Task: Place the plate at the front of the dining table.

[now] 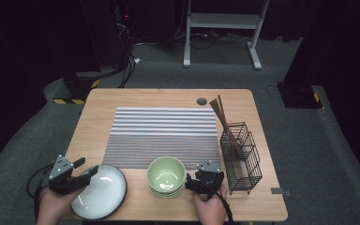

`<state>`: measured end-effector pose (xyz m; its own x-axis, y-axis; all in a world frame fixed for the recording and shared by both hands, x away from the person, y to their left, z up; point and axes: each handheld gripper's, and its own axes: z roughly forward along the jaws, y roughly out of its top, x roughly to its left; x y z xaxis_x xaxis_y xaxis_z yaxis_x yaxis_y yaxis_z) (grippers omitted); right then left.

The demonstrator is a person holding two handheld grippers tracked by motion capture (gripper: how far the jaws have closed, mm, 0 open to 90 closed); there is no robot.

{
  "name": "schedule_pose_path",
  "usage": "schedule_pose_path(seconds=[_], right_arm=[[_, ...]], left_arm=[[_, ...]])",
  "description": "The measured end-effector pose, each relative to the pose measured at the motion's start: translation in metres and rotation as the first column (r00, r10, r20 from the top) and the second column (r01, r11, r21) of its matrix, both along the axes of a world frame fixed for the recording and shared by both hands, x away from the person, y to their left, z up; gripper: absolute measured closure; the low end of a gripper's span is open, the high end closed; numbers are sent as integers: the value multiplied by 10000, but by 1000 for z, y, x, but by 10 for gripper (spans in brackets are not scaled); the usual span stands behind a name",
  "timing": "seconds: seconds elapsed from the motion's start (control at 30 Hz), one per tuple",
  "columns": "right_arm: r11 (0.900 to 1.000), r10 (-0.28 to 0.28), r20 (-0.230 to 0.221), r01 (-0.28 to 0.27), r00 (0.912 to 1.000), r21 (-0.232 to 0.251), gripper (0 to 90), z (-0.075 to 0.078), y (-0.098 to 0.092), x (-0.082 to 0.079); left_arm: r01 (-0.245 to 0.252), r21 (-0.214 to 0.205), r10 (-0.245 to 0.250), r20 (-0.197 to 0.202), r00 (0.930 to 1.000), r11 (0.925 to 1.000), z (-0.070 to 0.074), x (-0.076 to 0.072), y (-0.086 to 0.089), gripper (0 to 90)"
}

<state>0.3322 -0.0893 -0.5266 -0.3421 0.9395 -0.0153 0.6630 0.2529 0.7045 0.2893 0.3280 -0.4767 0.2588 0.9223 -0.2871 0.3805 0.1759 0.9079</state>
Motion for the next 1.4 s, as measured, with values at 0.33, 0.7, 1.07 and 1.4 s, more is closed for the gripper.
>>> schedule_pose_path(seconds=[0.33, 0.7, 1.07, 1.4], right_arm=[[10000, 75, -7, -75, 10000, -4, 103, 0, -1, 0], [10000, 89, -40, -89, 10000, 14, 101, 0, -1, 1], [10000, 92, -42, -92, 9999, 13, 101, 0, -1, 1], [10000, 92, -42, -92, 9999, 13, 101, 0, -1, 1]], left_arm=[[-208, -33, 207, -55, 9998, 9998, 1, 0, 14, 356], [-405, -540, 404, -26, 9992, 9977, 0, -4, 27, 350], [-1125, -1124, 1156, 209, 9931, 9873, -1, -5, 57, 351], [-1825, -1265, 1806, -268, 9832, 9750, -24, 7, 74, 384]])
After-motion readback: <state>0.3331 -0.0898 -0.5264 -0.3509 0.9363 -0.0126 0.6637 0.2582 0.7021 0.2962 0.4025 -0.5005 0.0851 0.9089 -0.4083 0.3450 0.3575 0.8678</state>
